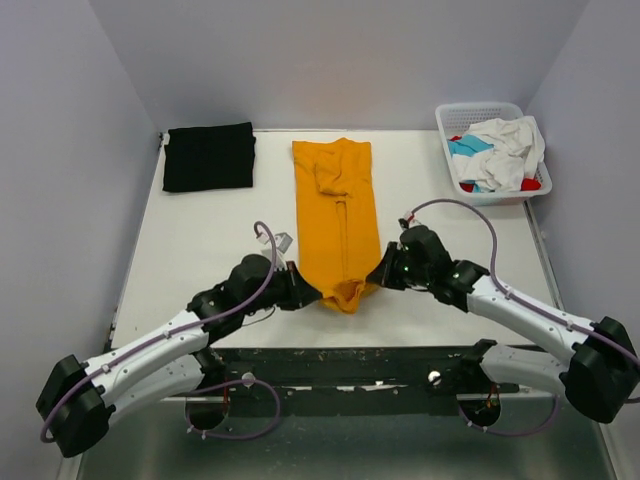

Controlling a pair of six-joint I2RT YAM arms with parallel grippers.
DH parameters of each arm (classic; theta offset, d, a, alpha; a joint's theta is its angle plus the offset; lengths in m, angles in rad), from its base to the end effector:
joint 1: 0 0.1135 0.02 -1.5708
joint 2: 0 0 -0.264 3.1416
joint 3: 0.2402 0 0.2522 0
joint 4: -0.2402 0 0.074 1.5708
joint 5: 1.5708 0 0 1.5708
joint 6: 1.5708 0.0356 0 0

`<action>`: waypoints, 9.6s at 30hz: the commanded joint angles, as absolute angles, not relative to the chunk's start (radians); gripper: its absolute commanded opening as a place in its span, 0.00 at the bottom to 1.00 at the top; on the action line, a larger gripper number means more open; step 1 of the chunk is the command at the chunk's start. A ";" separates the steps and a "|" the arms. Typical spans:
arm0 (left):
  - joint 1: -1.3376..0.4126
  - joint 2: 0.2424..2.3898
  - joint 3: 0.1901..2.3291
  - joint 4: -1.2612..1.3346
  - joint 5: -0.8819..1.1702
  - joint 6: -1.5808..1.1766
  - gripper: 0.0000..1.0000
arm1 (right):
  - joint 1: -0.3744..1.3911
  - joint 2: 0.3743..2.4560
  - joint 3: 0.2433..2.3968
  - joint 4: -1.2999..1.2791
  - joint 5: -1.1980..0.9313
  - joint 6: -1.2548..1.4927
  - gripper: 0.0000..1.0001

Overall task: Fold and stack the t-shirts
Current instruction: Fold the folded rectangular tshirt in 1/3 of the way, then grab one side of the 2/3 rectangular tshirt with both arms, then fold the long partially folded tshirt into a neat square, then smooth out wrinkles on the folded tshirt

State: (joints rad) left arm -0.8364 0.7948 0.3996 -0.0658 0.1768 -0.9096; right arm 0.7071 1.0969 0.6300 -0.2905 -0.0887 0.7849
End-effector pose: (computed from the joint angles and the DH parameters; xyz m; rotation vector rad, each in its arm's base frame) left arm 0.1173 -0.1392 0.2145 0.0416 2.2734 -1.2077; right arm 0.1689 0.1484 0.2165 0.0491 2.4820 0.8065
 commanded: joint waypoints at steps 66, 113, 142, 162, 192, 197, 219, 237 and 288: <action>-0.437 1.690 0.920 0.024 0.502 -0.740 0.99 | 0.395 1.761 0.841 0.354 -0.408 0.807 1.00; -0.612 1.592 0.727 -0.064 0.278 -0.850 0.31 | 0.399 1.001 0.325 -0.096 -0.180 0.780 1.00; -0.731 1.433 0.654 -0.180 0.223 -0.875 0.00 | 0.399 1.084 0.360 -0.144 -0.313 0.690 0.01; -0.820 0.866 0.653 -0.329 0.093 -0.873 0.00 | 0.398 0.779 0.677 -0.405 -0.258 0.679 0.01; -0.292 1.522 1.243 -0.357 0.349 -0.705 0.00 | 0.288 1.706 1.334 -0.186 -0.183 0.598 0.01; -0.242 1.667 1.360 -0.369 0.340 -0.693 0.00 | 0.270 1.827 1.390 -0.125 -0.182 0.600 0.01; -0.193 2.019 1.785 -0.552 0.442 -0.610 0.99 | 0.257 2.072 1.647 -0.243 -0.059 0.548 1.00; -0.246 2.290 1.965 -0.421 0.623 -0.750 0.99 | 0.256 2.169 1.461 0.305 -0.477 0.831 1.00; -0.431 1.739 0.900 -0.114 0.464 -0.838 0.98 | 0.263 1.714 0.687 0.385 -0.441 0.781 1.00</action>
